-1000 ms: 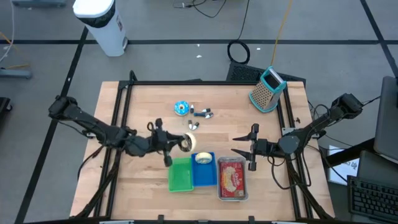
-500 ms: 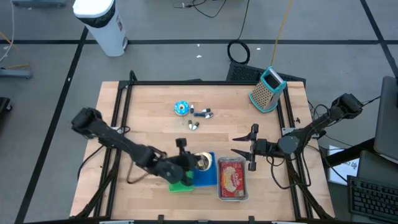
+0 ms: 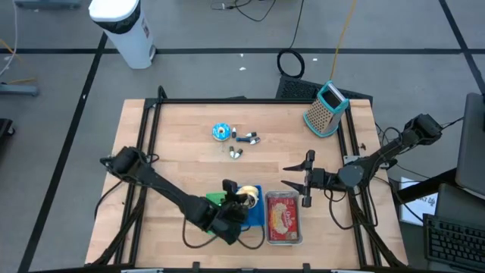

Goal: Pick & Place Food Item
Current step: Put the black doughnut into the blue bin

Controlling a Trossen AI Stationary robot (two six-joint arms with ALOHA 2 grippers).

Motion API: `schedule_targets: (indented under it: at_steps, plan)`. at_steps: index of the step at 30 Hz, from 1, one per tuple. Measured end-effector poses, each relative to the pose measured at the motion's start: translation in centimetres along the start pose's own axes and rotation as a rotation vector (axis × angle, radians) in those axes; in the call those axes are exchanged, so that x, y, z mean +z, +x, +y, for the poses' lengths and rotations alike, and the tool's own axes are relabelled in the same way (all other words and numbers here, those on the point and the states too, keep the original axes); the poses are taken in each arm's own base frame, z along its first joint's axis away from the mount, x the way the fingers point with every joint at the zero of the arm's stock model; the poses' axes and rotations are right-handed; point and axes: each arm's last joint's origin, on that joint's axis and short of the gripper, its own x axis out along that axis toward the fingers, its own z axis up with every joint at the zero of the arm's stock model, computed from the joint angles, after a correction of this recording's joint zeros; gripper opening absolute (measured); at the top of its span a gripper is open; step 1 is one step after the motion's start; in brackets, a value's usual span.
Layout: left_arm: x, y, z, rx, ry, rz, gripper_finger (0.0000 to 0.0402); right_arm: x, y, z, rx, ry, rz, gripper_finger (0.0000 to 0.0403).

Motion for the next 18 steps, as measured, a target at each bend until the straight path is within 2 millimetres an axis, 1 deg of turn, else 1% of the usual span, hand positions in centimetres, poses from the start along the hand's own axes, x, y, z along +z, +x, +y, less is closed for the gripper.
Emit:
schedule_targets:
  at_steps: [3,6,11,18]
  plan:
    - [0.3,0.2,-0.7,-0.002,0.040,0.006,0.0007,0.0,0.1,-0.1,-0.006,0.004,0.001,0.0180]
    - [0.4,0.4,-1.1,0.000,0.049,0.006,0.0008,0.0,0.1,-0.1,-0.006,0.023,0.002,0.0180]
    - [0.4,0.6,-0.9,0.008,0.029,0.009,0.0023,-0.1,0.1,-0.1,-0.005,0.021,0.007,0.0180]
    - [0.3,1.4,-0.9,-0.041,0.019,0.029,0.0007,-0.1,0.1,-0.1,-0.005,0.021,0.007,0.0180]
